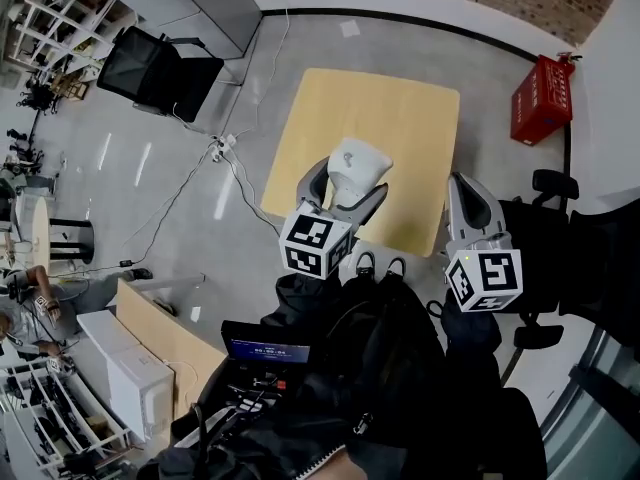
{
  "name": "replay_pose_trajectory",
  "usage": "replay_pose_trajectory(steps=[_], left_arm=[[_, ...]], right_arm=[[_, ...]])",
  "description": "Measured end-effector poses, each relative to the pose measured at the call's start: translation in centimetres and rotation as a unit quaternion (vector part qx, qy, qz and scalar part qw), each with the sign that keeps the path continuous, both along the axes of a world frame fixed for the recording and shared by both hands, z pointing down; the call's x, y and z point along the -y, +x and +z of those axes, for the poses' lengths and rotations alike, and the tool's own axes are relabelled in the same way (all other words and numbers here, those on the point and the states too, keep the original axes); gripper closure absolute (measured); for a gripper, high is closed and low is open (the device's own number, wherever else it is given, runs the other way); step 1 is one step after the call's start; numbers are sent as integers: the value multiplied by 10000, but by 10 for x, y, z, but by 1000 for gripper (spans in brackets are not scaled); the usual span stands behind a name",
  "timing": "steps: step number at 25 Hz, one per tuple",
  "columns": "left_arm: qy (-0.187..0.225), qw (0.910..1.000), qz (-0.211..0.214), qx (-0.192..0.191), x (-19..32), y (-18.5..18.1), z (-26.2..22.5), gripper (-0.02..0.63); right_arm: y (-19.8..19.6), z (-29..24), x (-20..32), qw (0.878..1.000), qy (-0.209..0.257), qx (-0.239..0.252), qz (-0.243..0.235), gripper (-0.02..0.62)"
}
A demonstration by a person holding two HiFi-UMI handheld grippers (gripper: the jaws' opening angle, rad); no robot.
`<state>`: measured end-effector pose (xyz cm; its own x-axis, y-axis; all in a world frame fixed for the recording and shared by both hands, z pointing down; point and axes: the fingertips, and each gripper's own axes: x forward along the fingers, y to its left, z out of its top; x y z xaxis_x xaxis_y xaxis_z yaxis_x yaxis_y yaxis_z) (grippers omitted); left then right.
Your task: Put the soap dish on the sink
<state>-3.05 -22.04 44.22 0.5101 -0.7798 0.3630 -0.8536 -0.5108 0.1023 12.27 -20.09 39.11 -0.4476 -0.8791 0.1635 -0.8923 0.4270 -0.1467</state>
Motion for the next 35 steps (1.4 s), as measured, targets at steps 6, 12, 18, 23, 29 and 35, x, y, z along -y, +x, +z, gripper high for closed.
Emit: replay_pose_trajectory(steps=[6, 12, 18, 23, 29, 35], left_arm=[[-447, 9988, 151, 146, 6, 1, 45, 149], [-1082, 9930, 305, 352, 8, -1, 116, 149], [-1990, 9762, 350, 784, 2, -11, 213, 150], [-2461, 9620, 362, 1125, 9, -24, 276, 149], [-2857, 9447, 444, 1548, 15, -39, 334, 149], [-3111, 9282, 622, 1944, 13, -40, 368, 149]], right_arm=[[-7, 29, 3, 9994, -299, -103, 144, 591], [-14, 72, 2, 9964, -775, -245, 251, 591], [-14, 123, -7, 9894, -1375, -317, 334, 591], [-17, 144, -8, 9852, -1627, -417, 351, 591], [-19, 160, -10, 9806, -1851, -546, 339, 591], [-19, 169, -10, 9779, -1978, -609, 302, 591]])
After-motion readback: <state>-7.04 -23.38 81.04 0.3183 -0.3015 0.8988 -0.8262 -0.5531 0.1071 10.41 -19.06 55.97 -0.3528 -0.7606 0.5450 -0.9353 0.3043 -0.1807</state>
